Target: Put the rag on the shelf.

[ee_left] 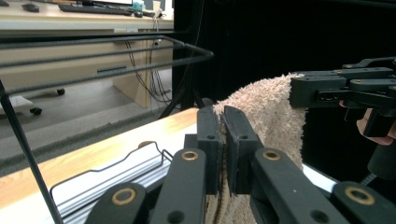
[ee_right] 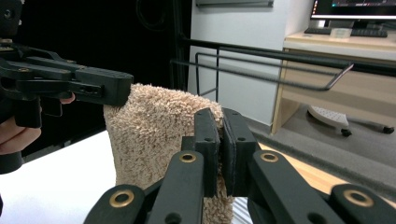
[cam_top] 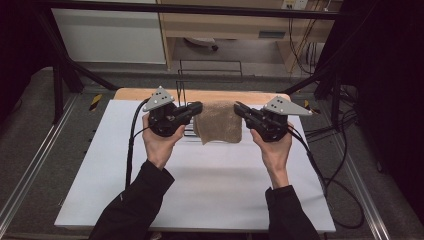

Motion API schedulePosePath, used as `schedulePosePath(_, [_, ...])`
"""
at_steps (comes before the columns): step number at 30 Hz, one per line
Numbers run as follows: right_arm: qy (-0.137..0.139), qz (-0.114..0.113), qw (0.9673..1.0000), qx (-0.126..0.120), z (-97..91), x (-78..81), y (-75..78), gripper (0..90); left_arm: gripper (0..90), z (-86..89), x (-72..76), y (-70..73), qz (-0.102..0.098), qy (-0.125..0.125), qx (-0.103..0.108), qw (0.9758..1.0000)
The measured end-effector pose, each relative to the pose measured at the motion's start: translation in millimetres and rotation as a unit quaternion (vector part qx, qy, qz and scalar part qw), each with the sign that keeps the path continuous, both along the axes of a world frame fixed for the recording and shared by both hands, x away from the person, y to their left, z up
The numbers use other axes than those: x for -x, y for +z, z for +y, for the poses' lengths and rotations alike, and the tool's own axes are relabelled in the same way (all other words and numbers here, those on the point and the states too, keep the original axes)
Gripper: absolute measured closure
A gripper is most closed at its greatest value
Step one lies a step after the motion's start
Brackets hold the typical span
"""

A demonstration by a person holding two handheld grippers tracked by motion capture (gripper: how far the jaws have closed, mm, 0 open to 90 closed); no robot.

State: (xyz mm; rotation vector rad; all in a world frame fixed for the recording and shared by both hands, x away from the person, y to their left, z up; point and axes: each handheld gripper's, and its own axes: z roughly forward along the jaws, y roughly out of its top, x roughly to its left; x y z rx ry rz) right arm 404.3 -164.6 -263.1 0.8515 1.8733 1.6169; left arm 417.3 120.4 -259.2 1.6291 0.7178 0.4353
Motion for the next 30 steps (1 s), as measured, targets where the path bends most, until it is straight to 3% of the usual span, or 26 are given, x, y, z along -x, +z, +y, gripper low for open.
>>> schedulePosePath(17, [-0.007,-0.033,0.9993,-0.013,6.3,-13.9,30.0,86.2,85.3,4.2,-10.8,29.6,-0.033,0.016,0.018,0.9991])
schedulePosePath(30, [-0.012,-0.05,0.9986,-0.015,15.1,-24.8,55.0,86.2,85.3,9.4,-21.2,58.1,-0.053,0.029,0.016,0.998])
